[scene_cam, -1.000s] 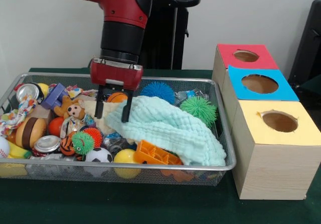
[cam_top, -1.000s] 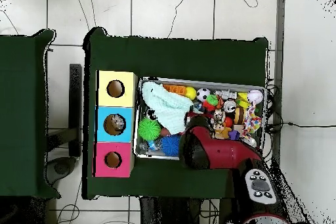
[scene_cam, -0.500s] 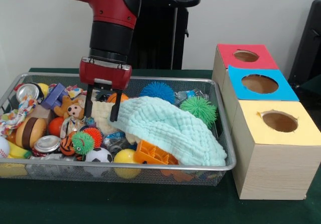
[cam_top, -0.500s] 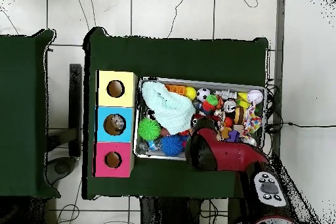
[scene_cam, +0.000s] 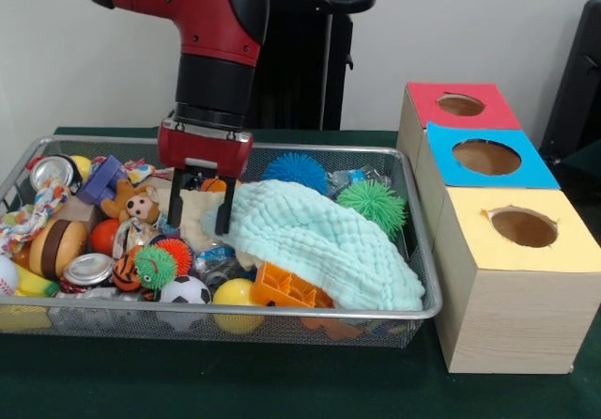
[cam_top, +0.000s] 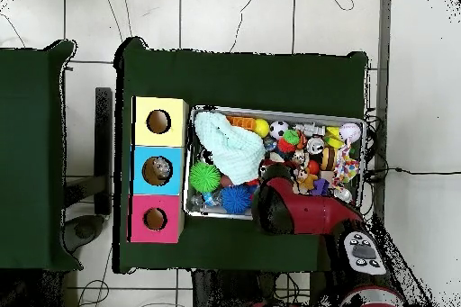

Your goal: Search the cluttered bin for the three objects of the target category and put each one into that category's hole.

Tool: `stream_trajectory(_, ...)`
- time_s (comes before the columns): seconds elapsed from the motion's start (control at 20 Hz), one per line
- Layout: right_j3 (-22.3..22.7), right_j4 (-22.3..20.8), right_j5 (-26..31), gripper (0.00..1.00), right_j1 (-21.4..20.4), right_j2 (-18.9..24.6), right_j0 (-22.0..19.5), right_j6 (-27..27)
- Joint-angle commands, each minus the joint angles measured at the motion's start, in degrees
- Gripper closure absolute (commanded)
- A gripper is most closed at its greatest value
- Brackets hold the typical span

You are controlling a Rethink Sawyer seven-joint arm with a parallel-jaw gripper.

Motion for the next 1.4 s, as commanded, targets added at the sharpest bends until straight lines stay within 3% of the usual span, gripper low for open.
stream_trajectory(0.05, -0.4, 3.6, 3.2, 0.00, 3.1, 3.9, 1.8, 9.2)
stream_trajectory(1.4, -1.0, 5.9, -1.9, 0.00, 3.5, 3.3, 1.2, 11.2)
